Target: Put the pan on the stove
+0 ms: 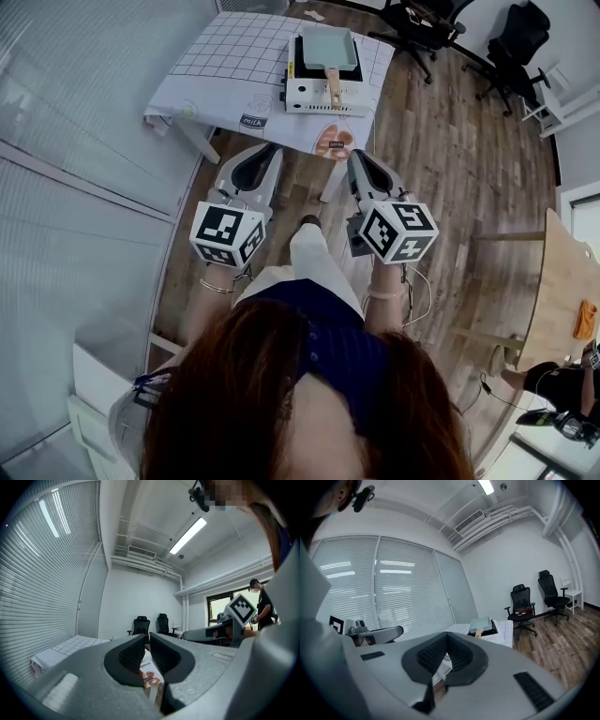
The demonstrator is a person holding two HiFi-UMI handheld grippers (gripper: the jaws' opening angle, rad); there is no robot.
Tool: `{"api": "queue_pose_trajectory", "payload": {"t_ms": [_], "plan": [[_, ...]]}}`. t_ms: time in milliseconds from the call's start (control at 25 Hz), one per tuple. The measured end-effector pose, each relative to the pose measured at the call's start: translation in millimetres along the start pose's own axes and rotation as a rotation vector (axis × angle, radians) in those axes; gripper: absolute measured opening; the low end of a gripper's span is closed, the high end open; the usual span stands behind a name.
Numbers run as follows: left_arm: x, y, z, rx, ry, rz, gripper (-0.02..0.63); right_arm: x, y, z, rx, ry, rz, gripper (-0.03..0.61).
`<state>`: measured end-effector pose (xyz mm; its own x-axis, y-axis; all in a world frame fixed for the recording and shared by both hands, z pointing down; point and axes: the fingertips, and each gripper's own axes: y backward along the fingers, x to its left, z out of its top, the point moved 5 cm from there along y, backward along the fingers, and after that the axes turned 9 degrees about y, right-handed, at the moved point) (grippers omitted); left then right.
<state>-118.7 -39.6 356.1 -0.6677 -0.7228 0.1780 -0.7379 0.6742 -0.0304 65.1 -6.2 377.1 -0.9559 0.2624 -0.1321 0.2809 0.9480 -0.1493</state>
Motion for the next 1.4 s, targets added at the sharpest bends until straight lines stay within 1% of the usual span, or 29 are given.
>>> {"api": "queue_pose_trajectory", "payload": {"t_ms": [200, 440, 760, 880, 1120, 1400], "plan": [[-6.5, 9.2, -3.0, -0.003, 0.000, 0.005, 0.041, 5.3, 12.3, 0.0, -0.011, 0.018, -0.008, 0.010], [-9.3, 15.3, -7.4, -0.002, -0.008, 0.008, 0.041, 9.9, 24.8, 0.2, -0.034, 0.082, -0.071, 0.010], [-17.7, 20.0, -10.5, 0.001, -0.011, -0.011, 0.041, 19.8, 37.5, -0.6, -0.045, 0.113, -0.085, 0.009], [-17.1, 21.7, -8.8, -0.006, -0.012, -0.014, 0.041, 21.9, 37.7, 2.6, -0.051, 0.118, -0.091, 0.009], [-12.0, 25.5, -8.8, -0.011, -0.006, 0.005, 0.027, 24.4, 37.0, 3.0, -0.045, 0.131, -0.101, 0.009], [-6.4, 25.3, -6.0, -0.016, 0.000, 0.017, 0.020, 24.5, 31.5, 4.7, -0.034, 0.120, -0.100, 0.009]]}}
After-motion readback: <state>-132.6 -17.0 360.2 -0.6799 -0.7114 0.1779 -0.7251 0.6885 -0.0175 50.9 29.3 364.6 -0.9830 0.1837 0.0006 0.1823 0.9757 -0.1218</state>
